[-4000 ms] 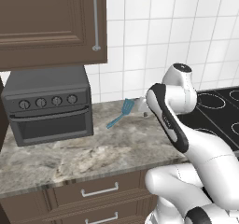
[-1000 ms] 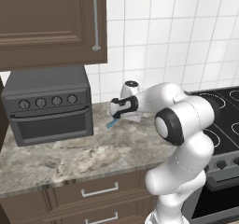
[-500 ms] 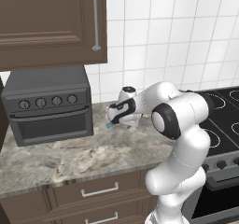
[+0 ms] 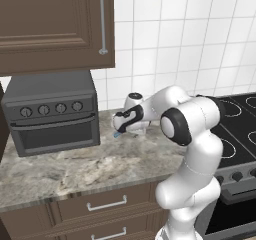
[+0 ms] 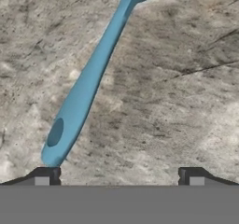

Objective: Put the eggplant and tomato in the pot. Retrieve the spatula and lightly stir the vegetables in the pot.

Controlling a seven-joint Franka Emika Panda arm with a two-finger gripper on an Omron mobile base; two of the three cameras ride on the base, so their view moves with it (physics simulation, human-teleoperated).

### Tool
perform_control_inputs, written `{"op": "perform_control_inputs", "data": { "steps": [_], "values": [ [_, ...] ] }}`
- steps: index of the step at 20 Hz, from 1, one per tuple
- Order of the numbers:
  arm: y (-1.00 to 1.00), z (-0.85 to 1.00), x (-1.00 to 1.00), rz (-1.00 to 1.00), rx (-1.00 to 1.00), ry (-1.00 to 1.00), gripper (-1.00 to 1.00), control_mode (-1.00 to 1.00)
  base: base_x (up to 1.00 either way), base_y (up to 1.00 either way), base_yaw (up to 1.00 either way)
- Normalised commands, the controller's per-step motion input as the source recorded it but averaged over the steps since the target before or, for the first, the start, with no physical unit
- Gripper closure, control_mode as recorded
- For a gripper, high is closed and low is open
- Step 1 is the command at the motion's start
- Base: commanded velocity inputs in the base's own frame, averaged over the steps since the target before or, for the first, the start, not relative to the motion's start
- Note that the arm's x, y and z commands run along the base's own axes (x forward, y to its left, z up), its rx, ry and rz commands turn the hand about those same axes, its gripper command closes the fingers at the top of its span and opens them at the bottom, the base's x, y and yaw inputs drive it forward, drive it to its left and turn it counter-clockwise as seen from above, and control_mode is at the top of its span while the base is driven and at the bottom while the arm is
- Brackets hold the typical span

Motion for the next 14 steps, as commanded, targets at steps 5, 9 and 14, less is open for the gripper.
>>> {"op": "perform_control_inputs", "data": {
  "steps": [5,9,14],
  "values": [
    [0.13,0.0,0.26,-0.03,0.0,0.0,-1.0,-1.0,0.0,0.0,0.0],
    [0.12,-0.02,0.21,-0.03,0.0,0.0,-1.0,-1.0,0.0,0.0,0.0],
    [0.14,-0.15,0.06,-0.03,0.0,0.0,-1.0,-1.0,0.0,0.0,0.0]
  ]
}}
